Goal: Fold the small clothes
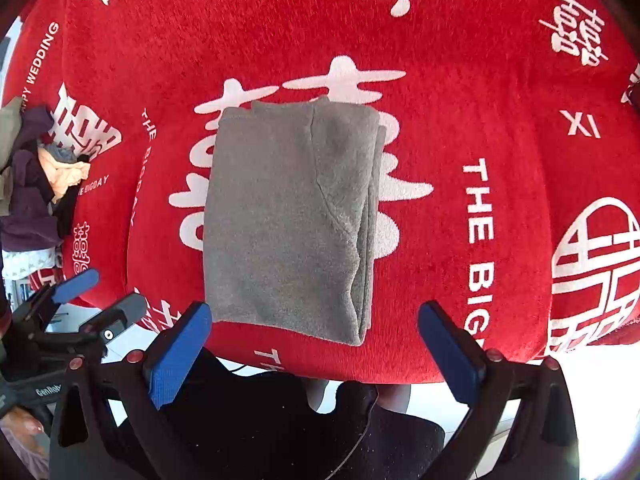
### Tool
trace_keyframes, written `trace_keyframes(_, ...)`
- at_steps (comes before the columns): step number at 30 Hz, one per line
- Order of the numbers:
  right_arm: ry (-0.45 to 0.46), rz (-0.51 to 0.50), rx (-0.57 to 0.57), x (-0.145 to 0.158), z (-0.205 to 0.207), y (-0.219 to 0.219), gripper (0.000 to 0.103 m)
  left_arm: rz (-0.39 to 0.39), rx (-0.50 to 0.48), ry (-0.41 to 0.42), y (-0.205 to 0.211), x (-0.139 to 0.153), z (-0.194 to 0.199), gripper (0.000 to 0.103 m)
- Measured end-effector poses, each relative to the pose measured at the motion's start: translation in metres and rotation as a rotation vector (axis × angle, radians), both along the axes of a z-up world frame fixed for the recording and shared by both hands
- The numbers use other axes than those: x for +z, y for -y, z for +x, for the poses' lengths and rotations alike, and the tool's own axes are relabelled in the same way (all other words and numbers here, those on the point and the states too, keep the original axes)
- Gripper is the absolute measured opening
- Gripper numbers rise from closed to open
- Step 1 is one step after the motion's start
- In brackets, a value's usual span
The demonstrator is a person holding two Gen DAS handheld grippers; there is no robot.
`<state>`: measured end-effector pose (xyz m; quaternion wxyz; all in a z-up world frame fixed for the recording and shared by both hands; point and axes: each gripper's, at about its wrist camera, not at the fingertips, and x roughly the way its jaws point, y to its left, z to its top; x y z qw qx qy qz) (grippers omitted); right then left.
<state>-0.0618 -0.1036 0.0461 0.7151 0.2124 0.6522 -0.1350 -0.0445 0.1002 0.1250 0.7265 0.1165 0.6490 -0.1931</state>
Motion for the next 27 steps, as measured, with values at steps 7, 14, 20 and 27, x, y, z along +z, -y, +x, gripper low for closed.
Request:
trace_keyframes(7,-0.052,-0.026,-0.03,0.012,0.005,-0.001,0.103,0.061,0.017,0.004,-0.001,0.005,0.0,0.102)
trace_keyframes(14,-0.086,-0.081,-0.01,0.021,0.007,-0.013,0.103,0.072,0.029,-0.014,-0.005,0.012,0.004,0.102)
trace_keyframes(20,-0.093,-0.094,-0.011,0.024,0.008,-0.017,0.103,0.071,0.008,-0.012,-0.002,0.019,0.002,0.102)
trace_keyframes(27,-0.092,-0.124,-0.017,0.03,0.011,-0.02,0.103,0.072,0.009,-0.015,-0.002,0.021,0.002,0.102)
